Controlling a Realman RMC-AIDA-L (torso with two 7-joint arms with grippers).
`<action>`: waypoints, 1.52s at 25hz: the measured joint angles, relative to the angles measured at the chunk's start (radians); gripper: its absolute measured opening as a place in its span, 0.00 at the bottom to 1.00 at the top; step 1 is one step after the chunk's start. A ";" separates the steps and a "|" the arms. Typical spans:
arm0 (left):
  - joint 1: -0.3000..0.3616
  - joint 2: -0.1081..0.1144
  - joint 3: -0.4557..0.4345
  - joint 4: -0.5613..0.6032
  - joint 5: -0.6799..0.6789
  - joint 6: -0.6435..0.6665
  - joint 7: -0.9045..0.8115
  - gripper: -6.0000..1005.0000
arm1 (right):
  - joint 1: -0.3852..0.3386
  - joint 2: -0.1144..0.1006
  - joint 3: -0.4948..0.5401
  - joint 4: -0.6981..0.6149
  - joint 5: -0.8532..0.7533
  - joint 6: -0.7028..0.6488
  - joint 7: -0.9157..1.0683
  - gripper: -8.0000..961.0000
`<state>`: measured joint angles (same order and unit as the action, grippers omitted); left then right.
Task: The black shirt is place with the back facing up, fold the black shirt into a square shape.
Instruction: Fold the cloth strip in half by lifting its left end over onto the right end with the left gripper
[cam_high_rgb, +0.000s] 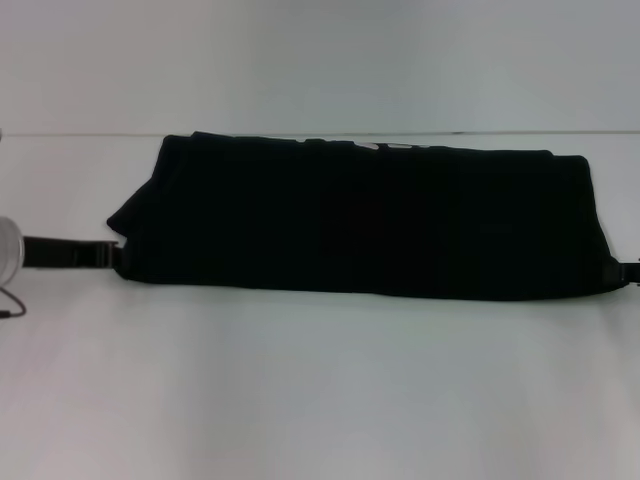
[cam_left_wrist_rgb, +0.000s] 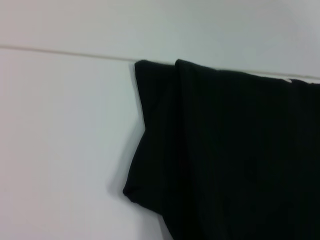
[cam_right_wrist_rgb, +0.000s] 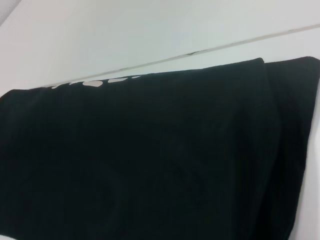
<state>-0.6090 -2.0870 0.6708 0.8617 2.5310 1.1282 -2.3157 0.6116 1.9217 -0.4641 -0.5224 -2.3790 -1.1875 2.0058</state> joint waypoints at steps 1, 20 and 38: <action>0.004 0.000 -0.001 0.003 0.000 0.008 0.000 0.01 | -0.002 -0.001 0.000 -0.002 0.000 -0.004 -0.001 0.04; 0.097 -0.029 -0.013 0.137 -0.003 0.170 0.001 0.01 | -0.085 0.011 0.027 -0.060 0.021 -0.087 -0.065 0.04; 0.111 -0.023 -0.076 0.125 -0.026 0.217 0.025 0.01 | -0.124 0.006 0.065 -0.061 0.063 -0.138 -0.105 0.04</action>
<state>-0.4980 -2.1095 0.5947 0.9868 2.5051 1.3448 -2.2906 0.4877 1.9274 -0.3996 -0.5830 -2.3162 -1.3253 1.9009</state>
